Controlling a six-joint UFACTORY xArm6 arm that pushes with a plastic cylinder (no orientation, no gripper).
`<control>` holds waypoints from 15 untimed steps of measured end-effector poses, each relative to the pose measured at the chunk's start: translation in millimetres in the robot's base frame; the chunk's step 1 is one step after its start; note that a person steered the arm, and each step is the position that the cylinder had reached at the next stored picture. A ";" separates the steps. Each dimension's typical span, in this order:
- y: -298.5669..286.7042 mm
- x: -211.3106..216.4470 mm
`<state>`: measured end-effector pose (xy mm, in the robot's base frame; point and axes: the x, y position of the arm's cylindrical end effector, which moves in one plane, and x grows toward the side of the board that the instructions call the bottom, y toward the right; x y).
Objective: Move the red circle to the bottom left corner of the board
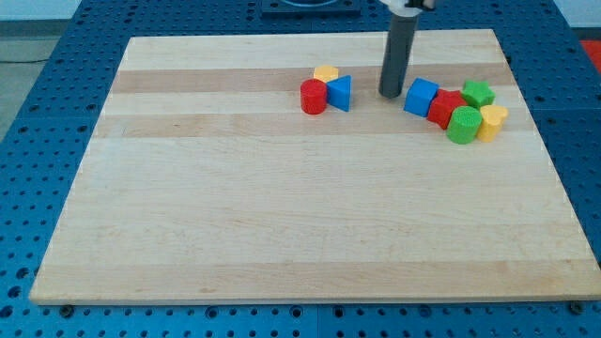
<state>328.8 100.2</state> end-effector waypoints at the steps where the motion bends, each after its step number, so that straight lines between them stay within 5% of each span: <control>1: -29.3 0.3; 5: -136.9 41.0; 10: -240.3 27.3; 15: -319.4 132.4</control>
<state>461.3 -219.2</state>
